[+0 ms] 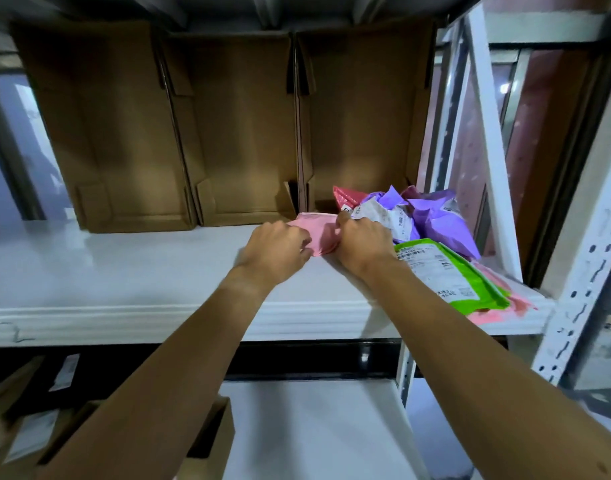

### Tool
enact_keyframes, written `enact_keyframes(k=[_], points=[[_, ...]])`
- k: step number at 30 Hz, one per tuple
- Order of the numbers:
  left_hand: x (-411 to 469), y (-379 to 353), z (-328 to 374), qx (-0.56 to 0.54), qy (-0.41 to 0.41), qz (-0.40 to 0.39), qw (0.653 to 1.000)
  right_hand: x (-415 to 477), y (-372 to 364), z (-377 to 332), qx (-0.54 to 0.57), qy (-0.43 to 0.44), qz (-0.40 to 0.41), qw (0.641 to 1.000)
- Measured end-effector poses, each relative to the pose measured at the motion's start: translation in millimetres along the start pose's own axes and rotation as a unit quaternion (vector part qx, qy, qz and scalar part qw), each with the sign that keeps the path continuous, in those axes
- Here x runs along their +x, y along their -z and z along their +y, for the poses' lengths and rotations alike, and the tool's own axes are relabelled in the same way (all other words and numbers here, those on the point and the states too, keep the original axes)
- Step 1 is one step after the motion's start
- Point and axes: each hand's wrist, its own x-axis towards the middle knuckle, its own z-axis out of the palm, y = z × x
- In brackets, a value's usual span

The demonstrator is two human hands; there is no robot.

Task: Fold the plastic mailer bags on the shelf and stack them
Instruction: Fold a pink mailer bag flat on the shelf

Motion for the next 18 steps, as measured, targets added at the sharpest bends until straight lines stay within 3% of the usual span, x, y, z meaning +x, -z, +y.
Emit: enact_keyframes(k=[8,18], points=[[-0.7,-3.3,-2.0,-0.06,0.011,0.0,0.998,3.9,-3.6,3.8,0.119,-0.028,0.057,0.991],[-12.6,8.5,-2.4,-0.091,0.118,0.024,0.989,-6.4,3.1,-4.4,0.245,0.018,0.123,0.962]])
